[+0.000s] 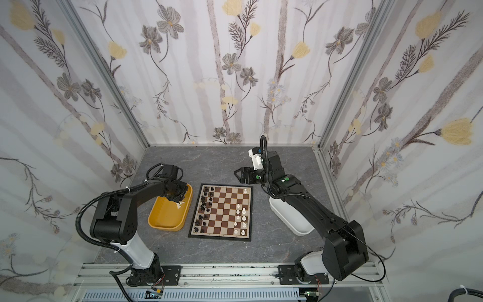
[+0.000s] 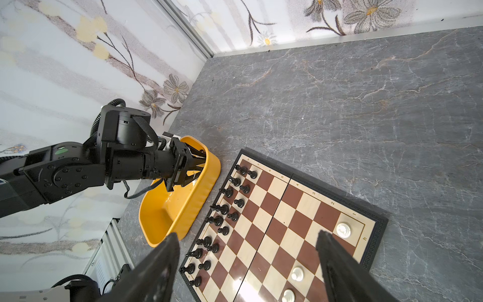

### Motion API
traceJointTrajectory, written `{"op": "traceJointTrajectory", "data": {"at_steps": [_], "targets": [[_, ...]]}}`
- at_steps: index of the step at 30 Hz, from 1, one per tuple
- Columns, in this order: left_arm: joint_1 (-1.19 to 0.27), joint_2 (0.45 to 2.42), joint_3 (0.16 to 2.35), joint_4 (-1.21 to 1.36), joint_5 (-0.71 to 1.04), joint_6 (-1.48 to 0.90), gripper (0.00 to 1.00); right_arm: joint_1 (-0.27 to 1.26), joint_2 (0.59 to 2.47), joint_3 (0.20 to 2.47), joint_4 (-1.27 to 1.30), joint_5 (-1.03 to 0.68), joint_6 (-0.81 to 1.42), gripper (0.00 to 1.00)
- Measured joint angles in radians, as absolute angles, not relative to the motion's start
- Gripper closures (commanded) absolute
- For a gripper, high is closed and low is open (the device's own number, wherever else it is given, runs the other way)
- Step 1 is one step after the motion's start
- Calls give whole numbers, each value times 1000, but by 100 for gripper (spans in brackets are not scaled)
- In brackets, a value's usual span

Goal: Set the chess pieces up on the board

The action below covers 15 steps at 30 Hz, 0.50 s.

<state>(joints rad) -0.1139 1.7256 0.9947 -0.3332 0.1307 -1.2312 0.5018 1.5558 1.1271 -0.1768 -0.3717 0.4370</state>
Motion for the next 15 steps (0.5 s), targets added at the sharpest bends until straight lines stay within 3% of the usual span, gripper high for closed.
{"op": "traceJointTrajectory", "data": {"at_steps": [15], "targets": [[-86,1717,1008,-395,117,-1231,78,501,1555,1113,-175,-394,437,19]]}}
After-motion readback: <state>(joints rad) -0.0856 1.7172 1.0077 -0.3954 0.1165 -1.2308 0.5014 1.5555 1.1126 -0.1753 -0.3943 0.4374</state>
